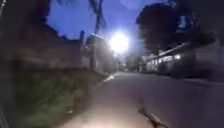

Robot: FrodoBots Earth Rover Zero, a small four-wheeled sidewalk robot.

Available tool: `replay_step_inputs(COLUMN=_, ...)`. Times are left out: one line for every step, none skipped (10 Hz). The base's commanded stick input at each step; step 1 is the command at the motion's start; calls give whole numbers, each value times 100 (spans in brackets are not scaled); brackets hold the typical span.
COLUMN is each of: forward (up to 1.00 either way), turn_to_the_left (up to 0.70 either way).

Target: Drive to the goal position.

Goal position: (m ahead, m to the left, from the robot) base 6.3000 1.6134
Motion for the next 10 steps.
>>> replay_step_inputs(forward=70, turn_to_the_left=-31)
replay_step_inputs(forward=70, turn_to_the_left=-33)
replay_step_inputs(forward=70, turn_to_the_left=-35)
replay_step_inputs(forward=70, turn_to_the_left=-35)
replay_step_inputs(forward=70, turn_to_the_left=-35)
replay_step_inputs(forward=70, turn_to_the_left=-35)
replay_step_inputs(forward=70, turn_to_the_left=-35)
replay_step_inputs(forward=70, turn_to_the_left=0)
replay_step_inputs(forward=70, turn_to_the_left=0)
replay_step_inputs(forward=70, turn_to_the_left=0)
